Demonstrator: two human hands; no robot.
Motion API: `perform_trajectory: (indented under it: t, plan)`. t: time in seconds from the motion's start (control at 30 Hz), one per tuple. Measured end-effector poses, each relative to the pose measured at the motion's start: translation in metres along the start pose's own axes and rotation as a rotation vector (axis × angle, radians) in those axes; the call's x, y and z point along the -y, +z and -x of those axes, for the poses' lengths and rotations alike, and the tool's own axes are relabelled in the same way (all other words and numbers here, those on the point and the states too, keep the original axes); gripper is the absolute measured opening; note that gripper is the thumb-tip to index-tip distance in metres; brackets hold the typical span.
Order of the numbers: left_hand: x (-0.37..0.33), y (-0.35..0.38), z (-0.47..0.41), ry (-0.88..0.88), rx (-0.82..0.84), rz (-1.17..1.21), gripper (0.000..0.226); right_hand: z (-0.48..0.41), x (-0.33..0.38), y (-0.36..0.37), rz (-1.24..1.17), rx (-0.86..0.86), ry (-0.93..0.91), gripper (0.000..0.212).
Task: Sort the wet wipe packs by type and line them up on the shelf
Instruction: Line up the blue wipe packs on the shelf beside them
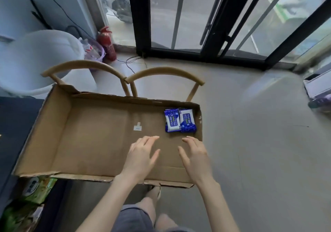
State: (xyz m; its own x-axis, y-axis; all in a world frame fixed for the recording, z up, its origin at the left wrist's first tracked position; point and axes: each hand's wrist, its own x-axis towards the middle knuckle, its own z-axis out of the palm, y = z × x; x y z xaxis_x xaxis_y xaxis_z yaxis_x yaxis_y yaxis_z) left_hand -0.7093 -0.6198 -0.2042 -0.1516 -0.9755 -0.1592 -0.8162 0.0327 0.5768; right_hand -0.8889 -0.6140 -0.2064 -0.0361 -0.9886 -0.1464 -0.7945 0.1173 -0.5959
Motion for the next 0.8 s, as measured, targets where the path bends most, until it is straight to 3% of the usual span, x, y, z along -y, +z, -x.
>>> perform_trajectory:
  t: [0.27,0.53,0.67,0.8]
  plan:
    - [0.010,0.061,-0.129,-0.132,0.177,0.111,0.038,-0.116,-0.058,0.022,-0.049,0.097,0.190,0.035]
    - [0.036,0.147,-0.207,-0.368,0.225,0.175,0.040,-0.206,-0.130,0.071,-0.085,0.195,0.345,0.036]
    - [0.050,0.196,-0.238,-0.529,0.197,0.269,0.038,-0.240,-0.168,0.102,-0.149,0.235,0.436,0.045]
    - [0.061,0.236,-0.260,-0.747,0.064,0.347,0.043,-0.257,-0.200,0.132,-0.084,0.301,0.423,0.064]
